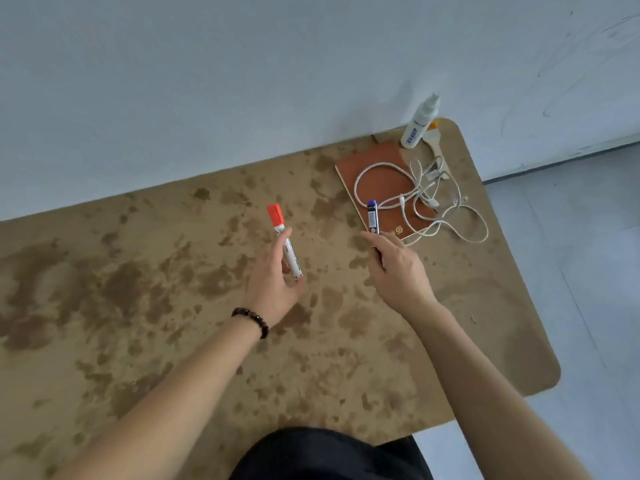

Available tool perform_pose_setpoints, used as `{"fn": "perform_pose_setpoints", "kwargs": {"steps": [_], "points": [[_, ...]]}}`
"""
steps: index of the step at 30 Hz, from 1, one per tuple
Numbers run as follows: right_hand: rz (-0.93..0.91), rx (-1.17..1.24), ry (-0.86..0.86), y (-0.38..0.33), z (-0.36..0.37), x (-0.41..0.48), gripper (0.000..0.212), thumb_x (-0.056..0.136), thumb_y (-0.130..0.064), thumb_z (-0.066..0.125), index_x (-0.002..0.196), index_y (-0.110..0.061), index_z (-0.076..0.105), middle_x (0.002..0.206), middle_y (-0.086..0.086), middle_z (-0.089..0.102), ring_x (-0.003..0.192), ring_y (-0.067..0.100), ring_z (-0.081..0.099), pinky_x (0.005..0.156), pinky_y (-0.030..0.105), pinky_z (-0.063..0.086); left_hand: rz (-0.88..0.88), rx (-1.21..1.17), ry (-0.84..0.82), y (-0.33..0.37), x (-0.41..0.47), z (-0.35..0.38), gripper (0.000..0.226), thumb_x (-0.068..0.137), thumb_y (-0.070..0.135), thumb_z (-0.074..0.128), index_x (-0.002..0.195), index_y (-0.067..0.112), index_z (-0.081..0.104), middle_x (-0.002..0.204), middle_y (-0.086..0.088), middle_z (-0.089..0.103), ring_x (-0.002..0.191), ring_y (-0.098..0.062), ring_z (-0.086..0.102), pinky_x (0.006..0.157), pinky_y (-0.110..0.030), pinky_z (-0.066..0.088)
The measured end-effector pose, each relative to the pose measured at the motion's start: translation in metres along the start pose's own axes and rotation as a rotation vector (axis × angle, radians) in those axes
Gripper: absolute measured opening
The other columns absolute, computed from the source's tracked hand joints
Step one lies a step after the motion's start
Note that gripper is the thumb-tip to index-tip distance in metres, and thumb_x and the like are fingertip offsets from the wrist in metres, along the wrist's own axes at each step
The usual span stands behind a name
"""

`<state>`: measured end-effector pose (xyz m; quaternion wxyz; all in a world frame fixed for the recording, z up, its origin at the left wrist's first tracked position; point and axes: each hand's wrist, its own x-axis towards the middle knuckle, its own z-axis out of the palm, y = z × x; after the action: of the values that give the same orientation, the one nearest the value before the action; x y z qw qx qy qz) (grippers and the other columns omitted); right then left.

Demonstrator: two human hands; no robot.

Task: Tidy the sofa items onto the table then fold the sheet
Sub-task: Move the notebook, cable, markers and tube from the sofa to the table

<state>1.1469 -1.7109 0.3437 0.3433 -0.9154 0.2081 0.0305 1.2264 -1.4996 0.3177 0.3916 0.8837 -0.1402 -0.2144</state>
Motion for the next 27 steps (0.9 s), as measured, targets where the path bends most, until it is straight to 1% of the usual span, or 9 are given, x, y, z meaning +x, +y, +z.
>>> {"fn": "perform_pose_setpoints", "kwargs": {"steps": [3, 5, 7, 10, 13, 17, 19, 22, 27], "points": [[-0.1, -0.049, -0.143, 0.009, 0.018, 0.056, 0.038, 0.095, -0.008, 0.049, 0.13, -0.015, 0.061, 0.118, 0.004, 0.064, 0.1, 0.027, 0.063, 0.08, 0.036, 0.05, -0.069, 0.012, 0.003, -0.005, 0.032, 0.025, 0.081, 0.081, 0.017, 0.069, 0.148, 0.031, 0.026, 0.119, 0.001, 0.051, 0.086, -0.005, 0.053, 0.079, -0.023, 0.05], [-0.132, -0.076, -0.203, 0.009, 0.026, 0.086, 0.039, 0.095, -0.01, 0.05, 0.133, -0.015, 0.059, 0.121, 0.007, 0.064, 0.102, 0.029, 0.062, 0.083, 0.04, 0.05, -0.097, 0.01, 0.007, -0.004, 0.051, 0.037, 0.08, 0.08, 0.017, 0.068, 0.148, 0.029, 0.027, 0.119, 0.004, 0.05, 0.087, 0.001, 0.053, 0.073, -0.005, 0.043], [-0.126, -0.089, -0.226, 0.012, 0.032, 0.108, 0.039, 0.097, -0.016, 0.052, 0.136, -0.015, 0.056, 0.126, 0.009, 0.06, 0.109, 0.03, 0.059, 0.087, 0.042, 0.049, -0.113, 0.005, -0.01, 0.0, 0.07, 0.045, 0.081, 0.08, 0.014, 0.068, 0.148, 0.026, 0.028, 0.122, 0.002, 0.049, 0.087, 0.0, 0.052, 0.071, 0.0, 0.04], [-0.141, -0.109, -0.179, 0.022, 0.031, 0.117, 0.039, 0.096, -0.022, 0.055, 0.135, -0.013, 0.056, 0.131, 0.009, 0.055, 0.117, 0.03, 0.054, 0.089, 0.043, 0.05, -0.111, 0.06, -0.048, 0.007, 0.097, 0.055, 0.081, 0.079, 0.011, 0.068, 0.148, 0.025, 0.029, 0.121, -0.005, 0.047, 0.084, -0.012, 0.053, 0.082, -0.021, 0.049], [-0.19, -0.162, -0.052, 0.037, 0.021, 0.104, 0.04, 0.088, -0.023, 0.061, 0.128, -0.015, 0.061, 0.135, 0.01, 0.053, 0.12, 0.032, 0.051, 0.09, 0.043, 0.048, -0.107, 0.094, -0.087, 0.014, 0.117, 0.064, 0.088, 0.075, 0.01, 0.071, 0.148, 0.028, 0.025, 0.132, -0.005, 0.034, 0.084, -0.021, 0.061, 0.085, -0.037, 0.053], [-0.174, -0.349, -0.182, 0.07, 0.007, 0.086, 0.07, 0.081, -0.045, 0.069, 0.143, -0.022, 0.046, 0.156, 0.01, 0.031, 0.145, 0.033, 0.02, 0.112, 0.049, 0.028, -0.051, 0.111, -0.106, 0.018, 0.135, 0.073, 0.108, 0.071, 0.013, 0.081, 0.153, 0.023, 0.012, 0.148, -0.006, 0.024, 0.1, -0.024, 0.061, 0.09, -0.036, 0.052], [-0.216, -0.447, -0.275, 0.085, 0.006, 0.084, 0.081, 0.082, -0.051, 0.069, 0.15, -0.023, 0.035, 0.162, 0.009, 0.017, 0.149, 0.035, 0.007, 0.117, 0.05, 0.019, -0.037, 0.124, -0.083, 0.018, 0.142, 0.075, 0.105, 0.072, 0.02, 0.083, 0.153, 0.02, 0.017, 0.147, -0.005, 0.027, 0.101, -0.022, 0.061, 0.091, -0.033, 0.051], [-0.242, -0.492, -0.33, 0.093, 0.008, 0.09, 0.088, 0.084, -0.055, 0.066, 0.155, -0.025, 0.024, 0.164, 0.007, 0.005, 0.149, 0.034, 0.002, 0.117, 0.051, 0.017, 0.007, 0.145, -0.061, 0.019, 0.151, 0.077, 0.095, 0.072, 0.025, 0.082, 0.15, 0.019, 0.028, 0.141, -0.004, 0.031, 0.098, -0.023, 0.06, 0.09, -0.037, 0.052], [-0.237, -0.509, -0.317, 0.09, 0.014, 0.106, 0.091, 0.084, -0.062, 0.061, 0.156, -0.027, 0.017, 0.165, 0.006, 0.001, 0.148, 0.035, 0.004, 0.117, 0.051, 0.017, -0.001, 0.222, -0.065, 0.023, 0.166, 0.074, 0.099, 0.071, 0.032, 0.084, 0.15, 0.024, 0.026, 0.135, -0.005, 0.031, 0.1, -0.022, 0.058, 0.092, -0.035, 0.051]]}}
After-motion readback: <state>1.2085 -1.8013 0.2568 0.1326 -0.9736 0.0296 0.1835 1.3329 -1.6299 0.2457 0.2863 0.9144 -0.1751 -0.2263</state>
